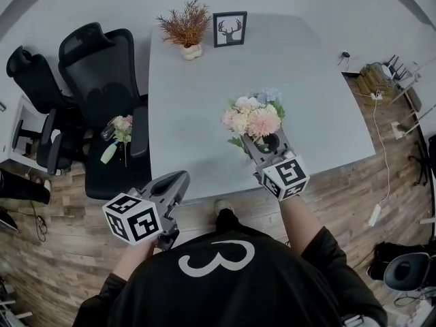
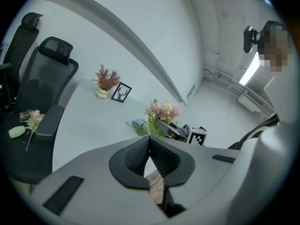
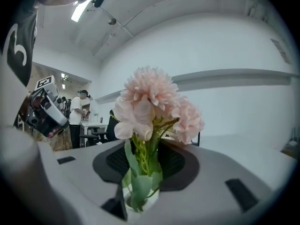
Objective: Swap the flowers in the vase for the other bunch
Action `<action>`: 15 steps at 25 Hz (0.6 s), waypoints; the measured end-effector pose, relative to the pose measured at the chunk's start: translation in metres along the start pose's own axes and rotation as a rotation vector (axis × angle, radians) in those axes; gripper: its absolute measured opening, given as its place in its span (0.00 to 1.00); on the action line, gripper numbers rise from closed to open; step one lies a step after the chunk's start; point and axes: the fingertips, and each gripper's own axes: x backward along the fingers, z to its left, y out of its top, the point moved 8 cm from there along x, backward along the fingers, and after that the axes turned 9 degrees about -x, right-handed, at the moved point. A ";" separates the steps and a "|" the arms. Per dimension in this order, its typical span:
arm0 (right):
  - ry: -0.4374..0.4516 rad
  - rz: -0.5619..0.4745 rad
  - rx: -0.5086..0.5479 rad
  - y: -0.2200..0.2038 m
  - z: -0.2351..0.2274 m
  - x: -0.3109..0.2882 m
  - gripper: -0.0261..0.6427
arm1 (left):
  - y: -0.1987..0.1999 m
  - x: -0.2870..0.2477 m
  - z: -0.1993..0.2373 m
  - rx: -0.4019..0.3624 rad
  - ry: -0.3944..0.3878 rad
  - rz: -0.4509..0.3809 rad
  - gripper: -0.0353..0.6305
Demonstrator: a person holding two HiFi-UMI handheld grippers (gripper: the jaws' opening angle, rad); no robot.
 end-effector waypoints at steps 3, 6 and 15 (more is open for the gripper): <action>-0.020 0.031 -0.010 0.003 -0.002 0.001 0.32 | -0.005 0.006 -0.004 -0.002 -0.005 0.007 0.07; -0.043 0.105 -0.042 0.002 -0.004 0.003 0.40 | -0.010 0.014 -0.010 -0.009 -0.005 0.004 0.07; -0.114 0.176 -0.077 0.012 0.010 0.034 0.56 | -0.024 0.035 -0.033 -0.032 -0.054 -0.035 0.07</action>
